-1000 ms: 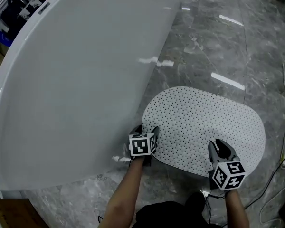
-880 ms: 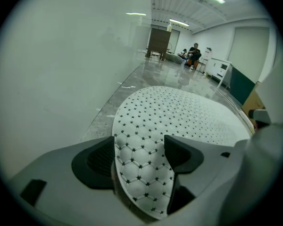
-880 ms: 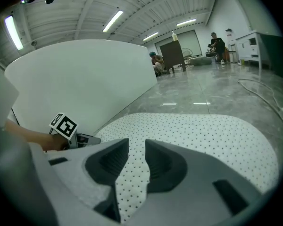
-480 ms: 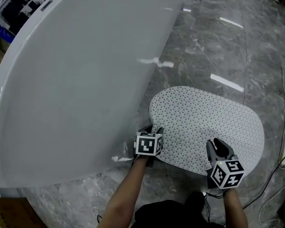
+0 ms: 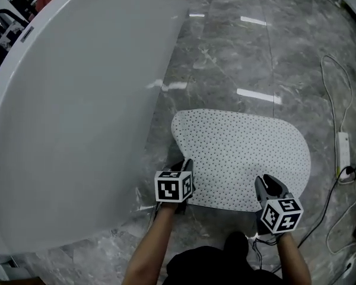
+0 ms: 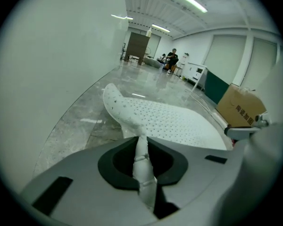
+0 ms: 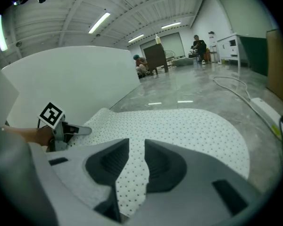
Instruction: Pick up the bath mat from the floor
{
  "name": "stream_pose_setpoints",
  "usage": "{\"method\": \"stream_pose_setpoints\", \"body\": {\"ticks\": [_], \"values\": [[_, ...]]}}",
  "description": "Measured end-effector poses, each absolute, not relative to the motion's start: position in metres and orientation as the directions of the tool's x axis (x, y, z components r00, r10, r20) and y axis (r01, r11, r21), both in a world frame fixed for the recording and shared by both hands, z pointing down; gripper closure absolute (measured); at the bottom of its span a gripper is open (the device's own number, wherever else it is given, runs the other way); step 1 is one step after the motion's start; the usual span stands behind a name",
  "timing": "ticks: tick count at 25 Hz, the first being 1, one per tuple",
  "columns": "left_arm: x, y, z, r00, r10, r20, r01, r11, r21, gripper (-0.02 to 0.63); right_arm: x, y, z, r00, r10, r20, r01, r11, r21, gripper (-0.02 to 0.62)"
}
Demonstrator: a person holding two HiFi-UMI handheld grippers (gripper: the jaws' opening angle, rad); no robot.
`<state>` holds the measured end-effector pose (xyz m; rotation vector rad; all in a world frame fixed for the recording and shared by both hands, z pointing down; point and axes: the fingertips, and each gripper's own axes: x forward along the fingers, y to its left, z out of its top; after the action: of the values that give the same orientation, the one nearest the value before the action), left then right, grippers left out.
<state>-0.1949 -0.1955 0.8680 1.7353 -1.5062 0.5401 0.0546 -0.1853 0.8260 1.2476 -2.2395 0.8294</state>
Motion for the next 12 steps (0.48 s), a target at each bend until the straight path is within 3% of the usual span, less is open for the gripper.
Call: {"method": "stream_pose_setpoints", "body": {"ticks": [12], "values": [[-0.063,-0.221,0.848,0.457,-0.572,0.681,-0.888,-0.246,0.389,0.578,0.218,-0.173,0.838,-0.206,-0.709,0.674,-0.973,0.071,-0.222,0.563]]}}
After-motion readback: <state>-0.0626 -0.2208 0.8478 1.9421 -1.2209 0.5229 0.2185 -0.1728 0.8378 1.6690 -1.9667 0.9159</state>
